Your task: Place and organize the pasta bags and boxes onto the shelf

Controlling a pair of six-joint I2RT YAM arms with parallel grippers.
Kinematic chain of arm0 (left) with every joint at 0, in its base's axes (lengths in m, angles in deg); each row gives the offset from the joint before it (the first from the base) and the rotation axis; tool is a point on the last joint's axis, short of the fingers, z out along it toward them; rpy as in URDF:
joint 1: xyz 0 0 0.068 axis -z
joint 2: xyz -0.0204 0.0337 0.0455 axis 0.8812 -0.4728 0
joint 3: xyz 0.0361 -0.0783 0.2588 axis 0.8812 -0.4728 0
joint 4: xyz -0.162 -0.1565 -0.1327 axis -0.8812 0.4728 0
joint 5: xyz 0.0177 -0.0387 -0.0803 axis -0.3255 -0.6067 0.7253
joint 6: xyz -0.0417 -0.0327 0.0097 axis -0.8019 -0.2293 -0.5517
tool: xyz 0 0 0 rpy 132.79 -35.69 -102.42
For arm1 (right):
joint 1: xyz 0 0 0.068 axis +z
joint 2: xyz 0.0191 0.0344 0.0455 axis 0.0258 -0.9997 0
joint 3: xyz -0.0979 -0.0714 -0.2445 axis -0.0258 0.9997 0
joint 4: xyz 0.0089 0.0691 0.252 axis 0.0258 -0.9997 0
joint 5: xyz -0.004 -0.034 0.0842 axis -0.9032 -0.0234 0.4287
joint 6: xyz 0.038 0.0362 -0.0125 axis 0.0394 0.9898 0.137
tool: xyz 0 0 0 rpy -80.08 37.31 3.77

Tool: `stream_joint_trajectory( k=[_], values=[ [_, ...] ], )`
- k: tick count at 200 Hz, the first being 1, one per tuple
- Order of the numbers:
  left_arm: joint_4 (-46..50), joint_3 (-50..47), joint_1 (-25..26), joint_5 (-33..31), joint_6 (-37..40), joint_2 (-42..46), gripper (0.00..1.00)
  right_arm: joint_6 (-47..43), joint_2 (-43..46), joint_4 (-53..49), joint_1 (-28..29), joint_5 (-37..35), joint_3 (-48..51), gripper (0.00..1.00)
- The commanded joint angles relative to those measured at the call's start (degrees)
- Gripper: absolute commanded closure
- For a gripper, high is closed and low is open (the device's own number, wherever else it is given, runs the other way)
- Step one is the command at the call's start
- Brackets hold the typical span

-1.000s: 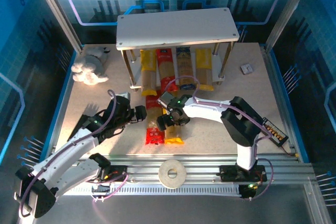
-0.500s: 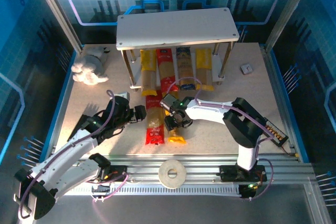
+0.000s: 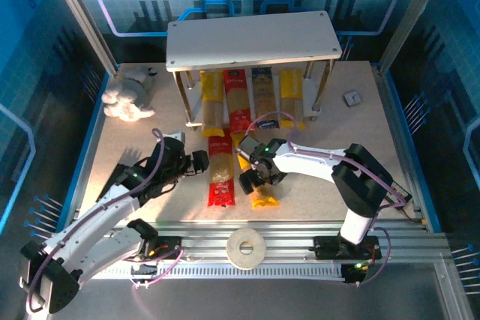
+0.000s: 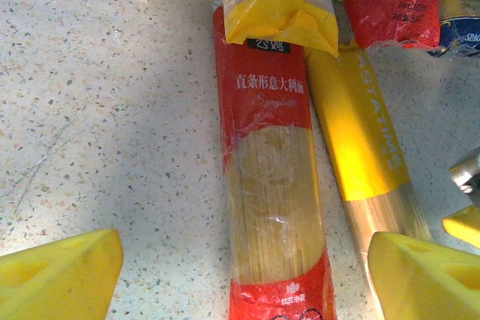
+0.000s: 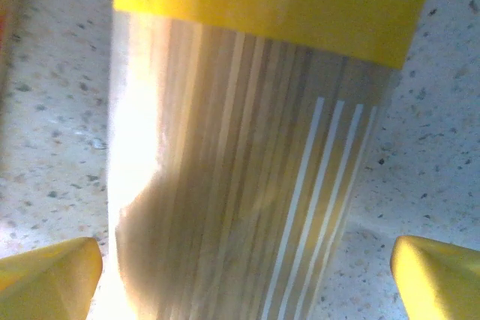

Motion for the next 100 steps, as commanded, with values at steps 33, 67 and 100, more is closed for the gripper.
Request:
stream_joint_trajectory(
  k=[33,67,100],
  values=[
    [0.06,-0.89,-0.47,-0.18,0.39,1.23,0.13,-0.99,-1.45,-1.23,-0.68,1.74,-3.32,0.00],
    [0.74,-1.02,-0.56,-0.49,0.62,2.09,0.13,0.18,-4.71,-1.49,-0.93,1.20,-4.32,0.00],
    [1.19,-0.74,-0.91,-0.36,0.93,2.47,0.12,0.71,-7.16,-1.71,-1.85,0.53,-5.19,0.00]
  ],
)
